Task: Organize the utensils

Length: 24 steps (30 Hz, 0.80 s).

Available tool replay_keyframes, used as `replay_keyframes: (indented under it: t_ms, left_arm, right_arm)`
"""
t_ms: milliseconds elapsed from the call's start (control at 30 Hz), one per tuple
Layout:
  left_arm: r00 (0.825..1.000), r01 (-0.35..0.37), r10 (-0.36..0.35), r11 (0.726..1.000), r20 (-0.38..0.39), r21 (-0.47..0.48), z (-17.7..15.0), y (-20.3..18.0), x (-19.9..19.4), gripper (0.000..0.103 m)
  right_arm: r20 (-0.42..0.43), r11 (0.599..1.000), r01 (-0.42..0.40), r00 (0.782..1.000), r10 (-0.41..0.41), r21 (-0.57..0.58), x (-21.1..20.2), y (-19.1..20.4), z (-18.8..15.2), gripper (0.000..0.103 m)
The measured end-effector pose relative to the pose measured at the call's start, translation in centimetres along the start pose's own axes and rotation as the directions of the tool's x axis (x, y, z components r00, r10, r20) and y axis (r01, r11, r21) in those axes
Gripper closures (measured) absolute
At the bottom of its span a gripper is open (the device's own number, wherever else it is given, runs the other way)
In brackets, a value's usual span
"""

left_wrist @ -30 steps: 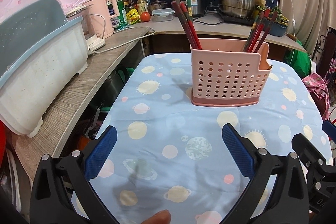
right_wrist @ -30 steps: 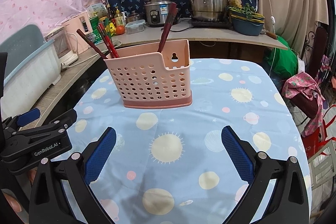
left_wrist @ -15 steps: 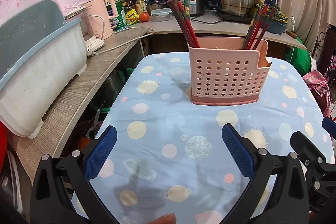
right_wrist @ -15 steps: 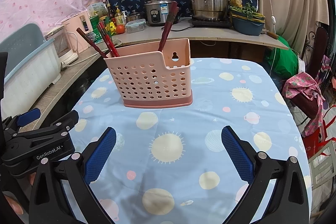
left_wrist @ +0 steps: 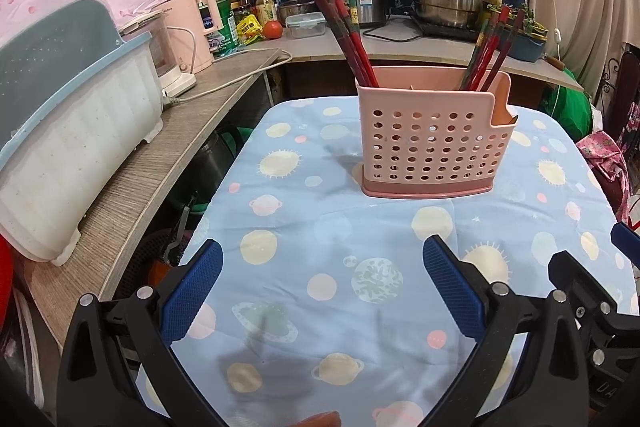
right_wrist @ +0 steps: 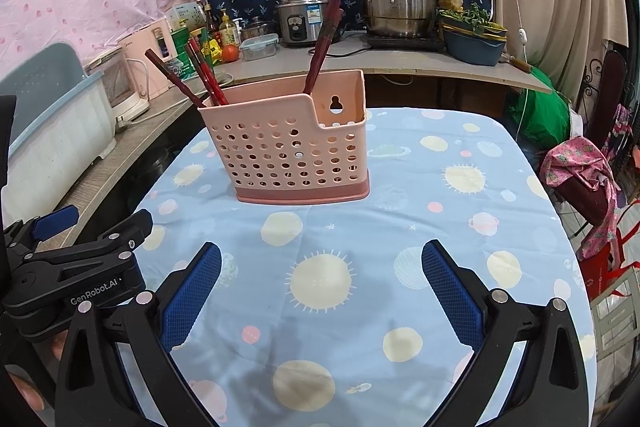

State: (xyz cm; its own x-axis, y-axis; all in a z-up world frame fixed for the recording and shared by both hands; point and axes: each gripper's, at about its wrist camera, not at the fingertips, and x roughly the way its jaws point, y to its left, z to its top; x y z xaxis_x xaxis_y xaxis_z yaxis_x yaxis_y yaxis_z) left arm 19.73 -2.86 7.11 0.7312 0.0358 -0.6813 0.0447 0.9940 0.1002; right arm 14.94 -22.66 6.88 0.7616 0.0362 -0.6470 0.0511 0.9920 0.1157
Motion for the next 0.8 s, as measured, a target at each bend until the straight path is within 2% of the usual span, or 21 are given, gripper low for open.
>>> replay_keyframes:
  t_ms: [800]
  left_arm:
    - [1.0,-0.004,0.004,1.0,-0.008,0.005,0.5,-0.3,0.8,0.007]
  right_arm:
    - [-0.017,1.0,-0.004,1.0,0.004,0.008,1.1,-0.1,-0.1,0.006]
